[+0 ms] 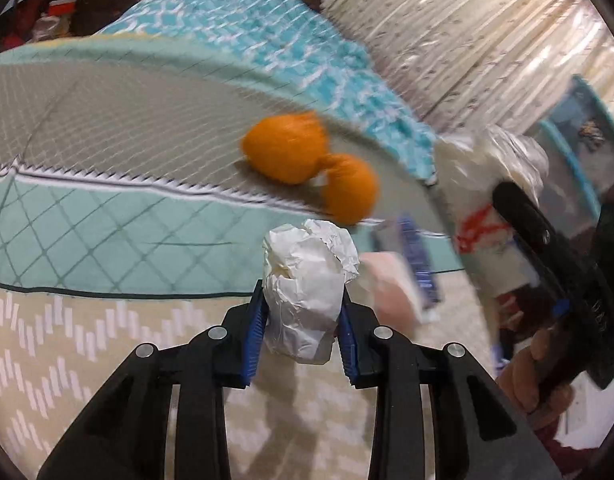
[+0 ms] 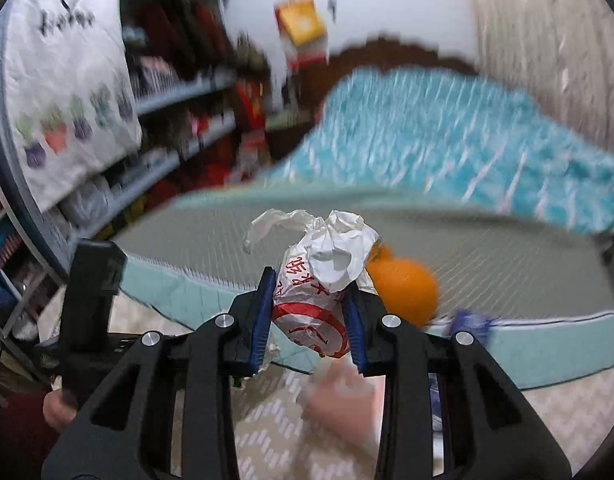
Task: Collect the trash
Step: 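Carry both wrappers over the beige bin and open both grippers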
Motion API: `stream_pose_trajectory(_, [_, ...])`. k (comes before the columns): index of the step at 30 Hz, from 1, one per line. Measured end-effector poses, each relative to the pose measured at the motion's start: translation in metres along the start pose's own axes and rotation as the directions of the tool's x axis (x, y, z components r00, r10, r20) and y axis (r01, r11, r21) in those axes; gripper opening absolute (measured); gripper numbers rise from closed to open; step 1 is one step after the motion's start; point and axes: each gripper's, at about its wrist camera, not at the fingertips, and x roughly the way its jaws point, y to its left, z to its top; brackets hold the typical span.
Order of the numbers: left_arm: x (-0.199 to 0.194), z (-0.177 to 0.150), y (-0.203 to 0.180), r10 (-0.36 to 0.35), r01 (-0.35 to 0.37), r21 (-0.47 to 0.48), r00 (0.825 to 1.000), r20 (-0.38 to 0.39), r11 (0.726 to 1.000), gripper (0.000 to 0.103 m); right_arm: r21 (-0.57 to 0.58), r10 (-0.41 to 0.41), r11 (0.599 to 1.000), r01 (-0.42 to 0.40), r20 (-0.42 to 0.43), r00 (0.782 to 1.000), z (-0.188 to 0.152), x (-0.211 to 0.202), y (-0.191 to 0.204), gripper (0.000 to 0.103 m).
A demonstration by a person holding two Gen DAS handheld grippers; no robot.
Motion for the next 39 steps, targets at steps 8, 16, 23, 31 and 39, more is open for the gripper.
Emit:
stream_pose_trajectory(8, [0.002, -0.016, -0.036, -0.062, 0.064, 0.063, 0.997, -0.037, 0.996, 0.03, 0.204, -0.185, 0.957, 0.204, -0.108, 0.977, -0.065, -0.044, -0.085, 0.035])
stream_pose_trajectory(16, [0.039, -0.038, -0.103, -0.118, 0.15, 0.168, 0.976, -0.185, 0.974, 0.03, 0.409, -0.176, 0.882, 0.234, -0.175, 0.969, -0.132, -0.091, -0.15, 0.035])
stream_pose_trajectory(23, [0.129, -0.059, -0.206, -0.098, 0.232, 0.331, 0.922, -0.375, 0.915, 0.03, 0.534, -0.242, 0.8, 0.272, -0.128, 0.962, -0.161, -0.145, -0.206, 0.035])
stream_pose_trajectory(31, [0.244, -0.065, -0.344, -0.101, 0.355, 0.419, 0.85, -0.517, 0.836, 0.03, 0.65, -0.415, 0.664, 0.37, -0.091, 0.905, -0.186, -0.228, -0.302, 0.035])
stream_pose_trajectory(39, [0.32, -0.069, -0.441, -0.068, 0.34, 0.495, 0.87, -0.489, 0.8, 0.07, 0.674, -0.505, 0.576, 0.463, -0.152, 0.85, -0.194, -0.253, -0.369, 0.063])
